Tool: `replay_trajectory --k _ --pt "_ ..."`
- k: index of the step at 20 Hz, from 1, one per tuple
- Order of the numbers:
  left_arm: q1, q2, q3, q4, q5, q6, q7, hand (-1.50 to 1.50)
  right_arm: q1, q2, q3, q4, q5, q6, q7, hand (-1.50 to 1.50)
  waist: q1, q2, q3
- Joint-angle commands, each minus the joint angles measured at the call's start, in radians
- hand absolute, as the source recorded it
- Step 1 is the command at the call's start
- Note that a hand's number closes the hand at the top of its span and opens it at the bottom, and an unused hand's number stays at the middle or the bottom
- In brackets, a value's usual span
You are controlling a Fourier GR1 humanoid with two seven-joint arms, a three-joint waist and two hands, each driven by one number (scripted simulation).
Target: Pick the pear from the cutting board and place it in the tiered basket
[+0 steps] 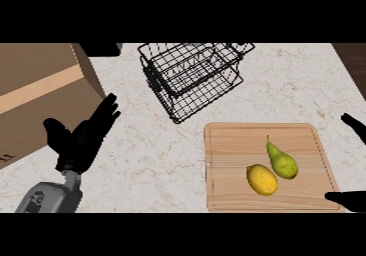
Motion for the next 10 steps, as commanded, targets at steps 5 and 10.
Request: replay_trajectory --k 5,10 --pt "-0.027 -0.003 0.020 0.072 0.006 -0.038 -0.022 0.00 -0.097 -0.032 0.178 -0.342 0.188 0.136 0.643 -1.50 0.015 0.006 0.002" --pt "-0.047 -0.035 0.010 0.114 -0.020 -0.054 -0.057 0.00 -0.318 0.162 0.349 -0.283 0.274 0.217 0.920 -1.50 0.032 0.008 0.005"
